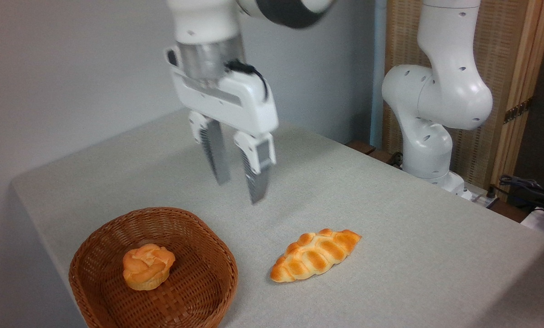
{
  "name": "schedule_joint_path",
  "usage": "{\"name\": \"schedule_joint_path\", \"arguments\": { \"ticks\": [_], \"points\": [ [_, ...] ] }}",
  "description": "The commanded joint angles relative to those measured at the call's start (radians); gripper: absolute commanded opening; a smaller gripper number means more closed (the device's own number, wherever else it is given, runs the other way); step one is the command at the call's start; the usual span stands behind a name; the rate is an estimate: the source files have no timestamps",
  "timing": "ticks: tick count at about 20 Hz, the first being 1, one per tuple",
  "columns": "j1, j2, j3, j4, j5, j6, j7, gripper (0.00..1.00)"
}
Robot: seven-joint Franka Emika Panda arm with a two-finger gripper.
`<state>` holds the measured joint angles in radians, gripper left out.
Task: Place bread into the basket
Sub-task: 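Lower the open gripper down onto the braided bread roll, then close the gripper around the middle of the braided roll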
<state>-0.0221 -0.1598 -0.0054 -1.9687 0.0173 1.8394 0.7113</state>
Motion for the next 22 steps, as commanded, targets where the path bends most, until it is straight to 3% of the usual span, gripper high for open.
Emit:
{"name": "schedule_joint_path", "arguments": {
  "ticks": [1, 5, 9, 22],
  "points": [
    [0.005, -0.11, 0.065, -0.2, 0.052, 0.072, 0.227, 1.0],
    [0.011, -0.103, 0.091, -0.301, 0.056, 0.141, 0.269, 1.0],
    [0.014, -0.099, 0.111, -0.367, 0.119, 0.241, 0.269, 1.0],
    [0.014, -0.06, 0.111, -0.38, 0.131, 0.253, 0.269, 1.0]
  ]
}}
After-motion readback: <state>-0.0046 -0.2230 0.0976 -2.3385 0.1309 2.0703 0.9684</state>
